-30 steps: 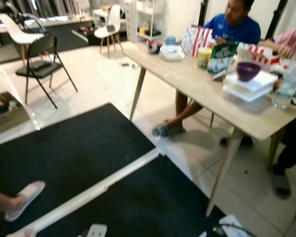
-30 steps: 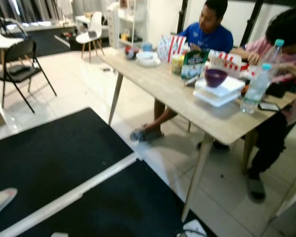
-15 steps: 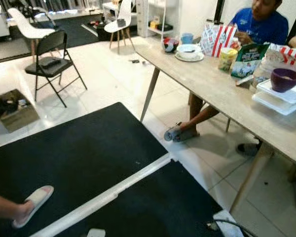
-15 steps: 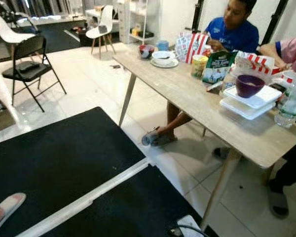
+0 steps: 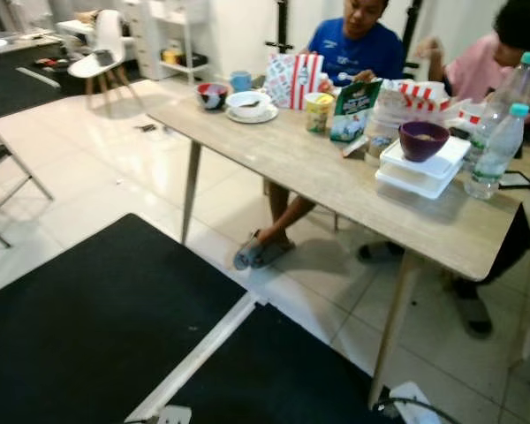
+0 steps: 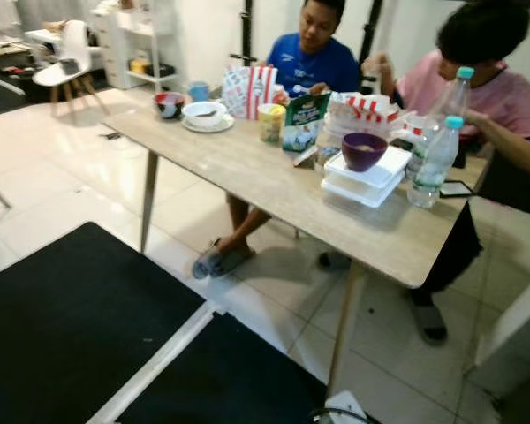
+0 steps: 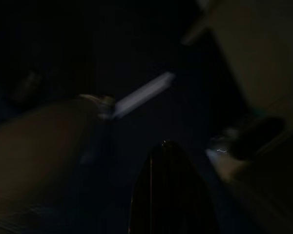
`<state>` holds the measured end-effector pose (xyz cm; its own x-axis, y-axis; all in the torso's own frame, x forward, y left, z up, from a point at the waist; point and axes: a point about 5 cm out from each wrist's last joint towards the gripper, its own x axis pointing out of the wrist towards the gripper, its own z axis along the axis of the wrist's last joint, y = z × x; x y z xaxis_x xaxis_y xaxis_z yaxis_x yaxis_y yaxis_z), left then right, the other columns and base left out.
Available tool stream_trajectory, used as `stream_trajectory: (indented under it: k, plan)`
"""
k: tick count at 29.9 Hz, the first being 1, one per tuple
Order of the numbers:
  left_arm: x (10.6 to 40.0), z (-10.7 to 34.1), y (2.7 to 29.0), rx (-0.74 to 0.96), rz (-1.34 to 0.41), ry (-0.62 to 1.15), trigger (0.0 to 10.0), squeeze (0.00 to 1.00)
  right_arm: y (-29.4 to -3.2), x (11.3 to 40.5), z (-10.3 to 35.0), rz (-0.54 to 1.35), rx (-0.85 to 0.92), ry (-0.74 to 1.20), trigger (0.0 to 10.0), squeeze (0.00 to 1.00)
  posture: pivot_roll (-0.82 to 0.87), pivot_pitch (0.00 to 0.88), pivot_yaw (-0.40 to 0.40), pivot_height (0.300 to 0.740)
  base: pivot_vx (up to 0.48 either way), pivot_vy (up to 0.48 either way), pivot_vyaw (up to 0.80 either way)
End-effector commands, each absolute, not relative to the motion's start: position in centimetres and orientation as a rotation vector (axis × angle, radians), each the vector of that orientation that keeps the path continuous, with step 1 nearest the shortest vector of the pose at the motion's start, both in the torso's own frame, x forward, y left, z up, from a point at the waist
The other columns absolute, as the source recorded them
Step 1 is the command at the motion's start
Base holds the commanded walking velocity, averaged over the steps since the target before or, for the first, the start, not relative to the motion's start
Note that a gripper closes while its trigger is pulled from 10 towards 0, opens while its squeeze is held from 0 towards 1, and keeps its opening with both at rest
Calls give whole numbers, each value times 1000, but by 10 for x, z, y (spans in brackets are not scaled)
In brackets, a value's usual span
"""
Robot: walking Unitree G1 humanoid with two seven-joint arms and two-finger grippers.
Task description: Restocking fridge
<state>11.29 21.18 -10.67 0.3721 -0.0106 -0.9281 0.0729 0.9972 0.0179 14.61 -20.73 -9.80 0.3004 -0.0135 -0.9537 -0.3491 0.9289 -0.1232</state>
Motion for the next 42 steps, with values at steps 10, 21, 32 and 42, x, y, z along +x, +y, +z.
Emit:
stream_trajectory:
  k: [10, 21, 32, 42]
  plan:
    - [115, -106, 209, 71, -71, 1184, 10000, 0, -214, 151, -95, 205, -306, 1220, 10000, 0, 12, 0, 33, 740, 256, 0, -247]
    - [115, -107, 209, 65, -64, 1184, 10000, 0, -211, 152, -95, 235, -274, 1207, 10000, 0, 15, 0, 36, 740, 259, 0, 499]
    - [115, -106, 209, 64, -64, 1183, 10000, 0, -211, 151, -95, 208, -257, 1210, 10000, 0, 14, 0, 36, 740, 187, 0, 433]
    - [115, -106, 210, 67, -64, 1186, 10000, 0, -211, 151, -95, 209, -260, 1212, 10000, 0, 13, 0, 37, 740, 0, 0, 0]
